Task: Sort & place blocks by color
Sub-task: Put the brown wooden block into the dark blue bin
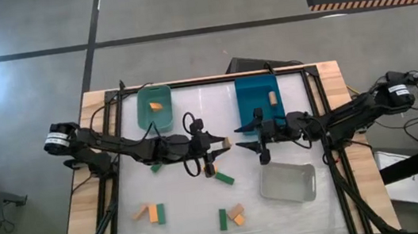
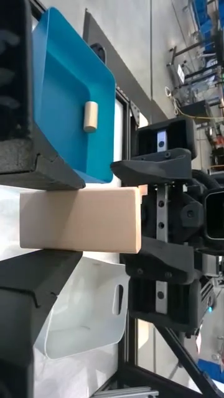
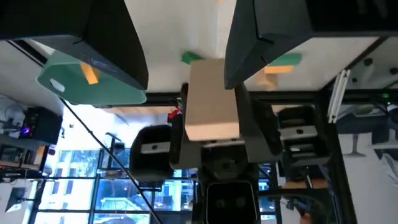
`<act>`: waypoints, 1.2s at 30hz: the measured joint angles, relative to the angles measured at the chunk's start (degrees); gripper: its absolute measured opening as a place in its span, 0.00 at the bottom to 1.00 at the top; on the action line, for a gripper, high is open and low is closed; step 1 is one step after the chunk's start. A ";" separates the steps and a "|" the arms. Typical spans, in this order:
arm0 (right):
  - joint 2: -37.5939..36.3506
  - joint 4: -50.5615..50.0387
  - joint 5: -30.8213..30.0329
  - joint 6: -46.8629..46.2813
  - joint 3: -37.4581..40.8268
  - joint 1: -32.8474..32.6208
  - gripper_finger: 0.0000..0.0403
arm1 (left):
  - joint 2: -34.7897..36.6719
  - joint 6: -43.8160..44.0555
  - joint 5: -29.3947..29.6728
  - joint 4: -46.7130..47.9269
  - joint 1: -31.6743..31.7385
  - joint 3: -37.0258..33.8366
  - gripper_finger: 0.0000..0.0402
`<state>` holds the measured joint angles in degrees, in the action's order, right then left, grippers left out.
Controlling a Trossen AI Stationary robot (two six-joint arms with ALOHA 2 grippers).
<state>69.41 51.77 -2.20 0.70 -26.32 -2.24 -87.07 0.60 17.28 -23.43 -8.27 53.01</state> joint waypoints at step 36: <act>4.79 -0.69 2.15 -0.22 -8.53 0.02 0.50 | 0.09 -1.42 1.26 -4.52 0.80 0.04 0.28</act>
<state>74.20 51.08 -0.05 0.48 -34.85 -2.22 -86.98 -0.82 18.53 -27.94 -7.48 53.06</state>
